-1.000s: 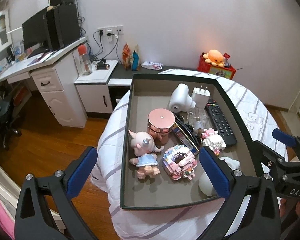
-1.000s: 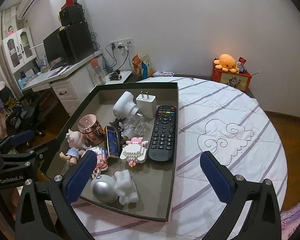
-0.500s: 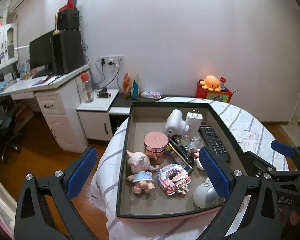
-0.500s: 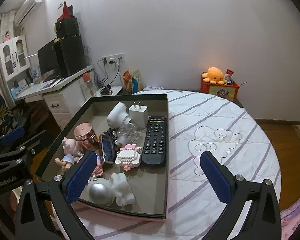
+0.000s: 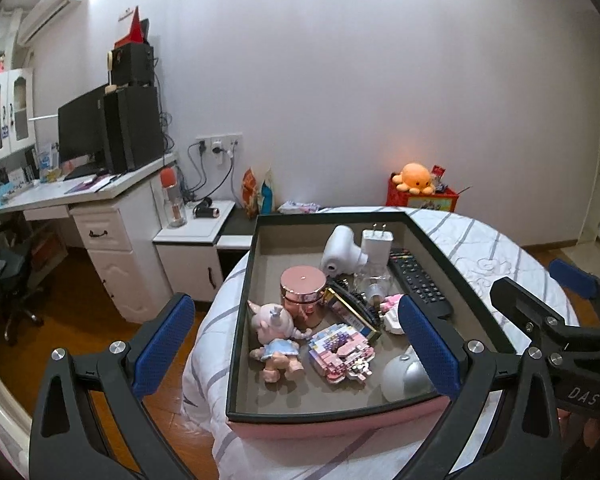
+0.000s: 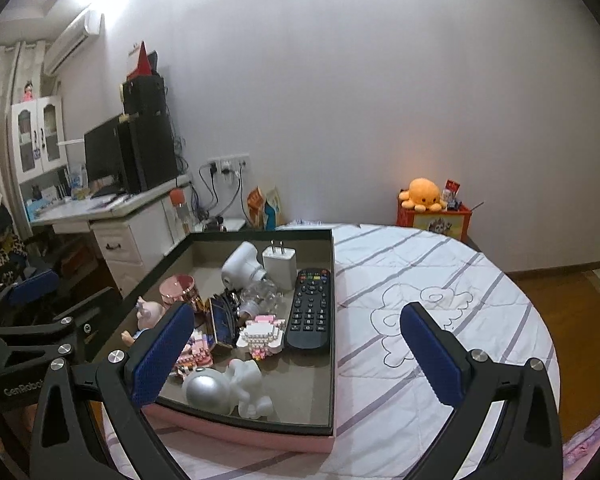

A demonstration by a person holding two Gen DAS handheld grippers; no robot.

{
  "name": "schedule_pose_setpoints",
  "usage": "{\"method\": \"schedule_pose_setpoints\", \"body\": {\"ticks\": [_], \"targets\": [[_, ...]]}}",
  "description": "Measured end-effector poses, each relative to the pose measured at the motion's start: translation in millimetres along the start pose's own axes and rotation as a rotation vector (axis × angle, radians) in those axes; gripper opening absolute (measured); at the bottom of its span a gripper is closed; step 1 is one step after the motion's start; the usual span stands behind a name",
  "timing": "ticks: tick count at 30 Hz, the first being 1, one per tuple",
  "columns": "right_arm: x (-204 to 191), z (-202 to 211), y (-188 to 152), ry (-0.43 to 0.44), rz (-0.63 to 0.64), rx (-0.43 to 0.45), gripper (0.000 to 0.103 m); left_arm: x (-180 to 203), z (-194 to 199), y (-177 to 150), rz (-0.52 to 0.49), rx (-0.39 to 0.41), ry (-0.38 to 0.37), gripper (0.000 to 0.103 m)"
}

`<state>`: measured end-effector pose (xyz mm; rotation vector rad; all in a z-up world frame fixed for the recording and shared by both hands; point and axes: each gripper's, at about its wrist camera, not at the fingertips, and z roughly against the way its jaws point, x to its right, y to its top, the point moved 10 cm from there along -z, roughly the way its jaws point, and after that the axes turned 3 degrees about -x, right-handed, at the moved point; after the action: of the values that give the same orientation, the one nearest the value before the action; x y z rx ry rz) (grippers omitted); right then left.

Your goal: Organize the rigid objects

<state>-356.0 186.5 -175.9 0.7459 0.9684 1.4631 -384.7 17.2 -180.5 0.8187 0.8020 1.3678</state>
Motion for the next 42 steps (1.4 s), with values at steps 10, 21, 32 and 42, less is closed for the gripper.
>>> {"method": "schedule_pose_setpoints", "body": {"ticks": [10, 21, 32, 42], "targets": [[4, 19, -1, -0.005, 0.002, 0.017, 0.103, 10, 18, 1, 0.000, 0.022, -0.020, 0.103], [15, 43, 12, 0.002, -0.010, 0.011, 0.103, 27, 42, 13, -0.010, -0.007, -0.013, 0.103], [6, 80, 31, 0.025, 0.007, 0.068, 0.103, 28, 88, 34, -0.038, 0.070, 0.022, 0.103], [-7, 129, 41, 0.008, 0.035, 0.143, 0.103, 24, 144, 43, -0.028, 0.166, 0.000, 0.103]]}}
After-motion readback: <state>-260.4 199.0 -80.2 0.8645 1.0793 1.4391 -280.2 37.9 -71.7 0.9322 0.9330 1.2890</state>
